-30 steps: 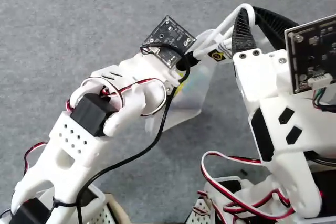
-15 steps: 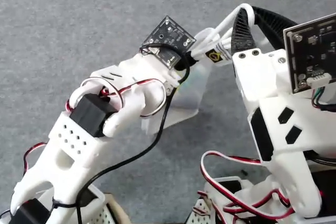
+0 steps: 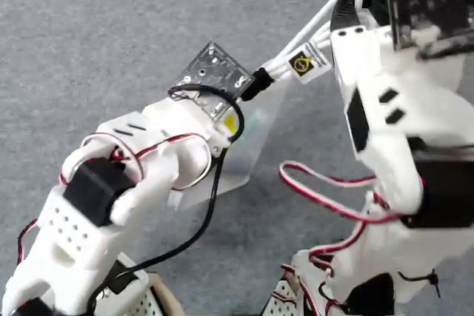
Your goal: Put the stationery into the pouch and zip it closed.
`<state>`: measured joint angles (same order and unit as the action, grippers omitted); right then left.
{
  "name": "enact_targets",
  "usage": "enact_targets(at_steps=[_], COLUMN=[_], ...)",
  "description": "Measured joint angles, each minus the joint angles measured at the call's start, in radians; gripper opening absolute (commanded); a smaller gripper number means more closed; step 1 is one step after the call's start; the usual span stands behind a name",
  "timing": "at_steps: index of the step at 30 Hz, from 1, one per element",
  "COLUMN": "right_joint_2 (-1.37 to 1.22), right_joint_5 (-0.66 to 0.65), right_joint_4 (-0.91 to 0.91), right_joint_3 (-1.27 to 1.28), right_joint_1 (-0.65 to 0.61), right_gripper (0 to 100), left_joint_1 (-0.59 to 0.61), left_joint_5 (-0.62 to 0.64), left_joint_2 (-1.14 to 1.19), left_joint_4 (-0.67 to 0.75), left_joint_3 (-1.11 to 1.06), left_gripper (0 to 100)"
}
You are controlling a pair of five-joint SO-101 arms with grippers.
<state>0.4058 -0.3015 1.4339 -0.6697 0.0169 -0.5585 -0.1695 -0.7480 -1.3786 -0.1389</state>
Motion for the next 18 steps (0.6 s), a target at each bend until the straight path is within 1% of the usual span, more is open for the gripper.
enact_targets(at_steps=[8,13,18], right_joint_2=[0.000,0.000,0.000], right_joint_5=[0.000,-0.049,-0.054], right_joint_4=[-0.103,-0.161,-0.235], right_joint_3=[0.140,0.216,0.299], right_joint_1=[0.044,0.061,0.081], right_gripper=[1.1,1.1,1.1], left_joint_1=[0.000,0.000,-0.002], left_joint_5=[-0.002,-0.002,-0.002], left_joint_2=[-0.011,-0.011,-0.011], left_joint_4=[-0.008,-0.008,-0.008], left_joint_3=[0.000,0.000,0.000], left_gripper=[3,3,3])
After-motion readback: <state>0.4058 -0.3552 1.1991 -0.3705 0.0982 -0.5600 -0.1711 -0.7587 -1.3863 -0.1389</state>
